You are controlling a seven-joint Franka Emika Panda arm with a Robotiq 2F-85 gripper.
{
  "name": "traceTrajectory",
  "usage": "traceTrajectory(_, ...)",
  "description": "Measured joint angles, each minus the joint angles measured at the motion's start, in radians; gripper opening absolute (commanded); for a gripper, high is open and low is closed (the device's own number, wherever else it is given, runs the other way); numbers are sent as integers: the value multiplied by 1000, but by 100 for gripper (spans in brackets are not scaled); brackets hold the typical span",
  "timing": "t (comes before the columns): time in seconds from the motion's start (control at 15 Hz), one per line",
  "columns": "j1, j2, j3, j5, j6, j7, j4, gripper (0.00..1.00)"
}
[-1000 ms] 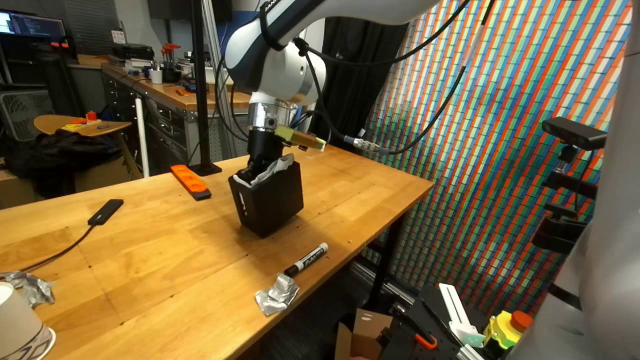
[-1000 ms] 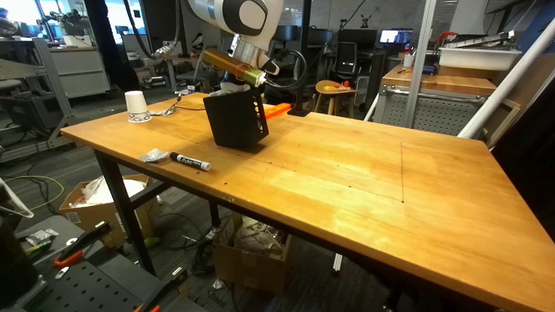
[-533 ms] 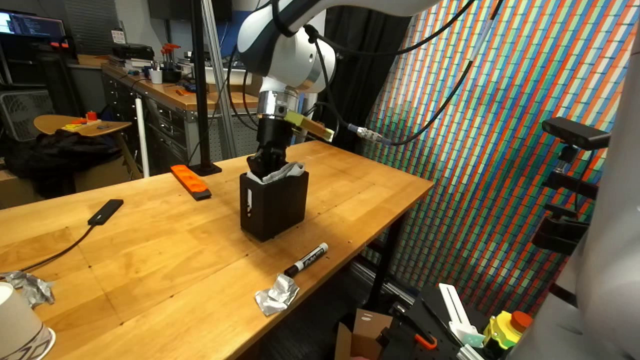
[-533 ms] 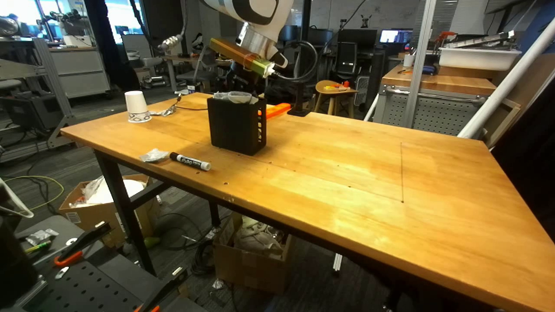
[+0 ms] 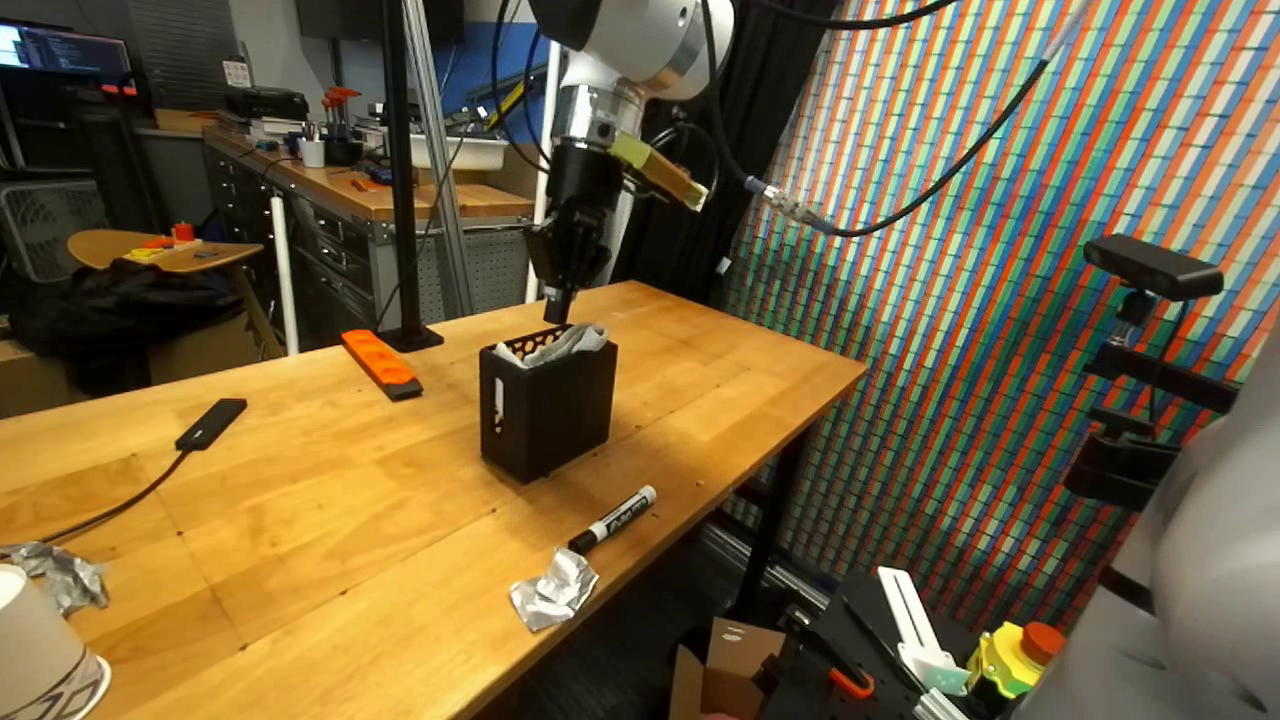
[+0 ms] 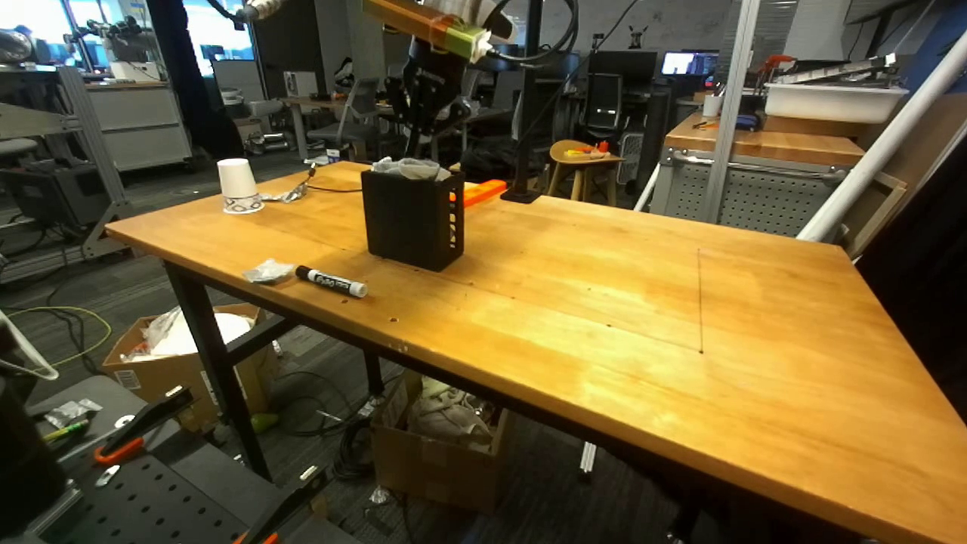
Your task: Pick up the cloth from the table and put it in the box
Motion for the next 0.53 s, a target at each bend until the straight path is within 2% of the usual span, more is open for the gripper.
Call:
traceTrajectory(0.27, 0, -83, -33, -62, 12, 8, -68, 0)
traceTrajectory(0.53, 1, -121, -38, -99, 76, 24, -143, 0)
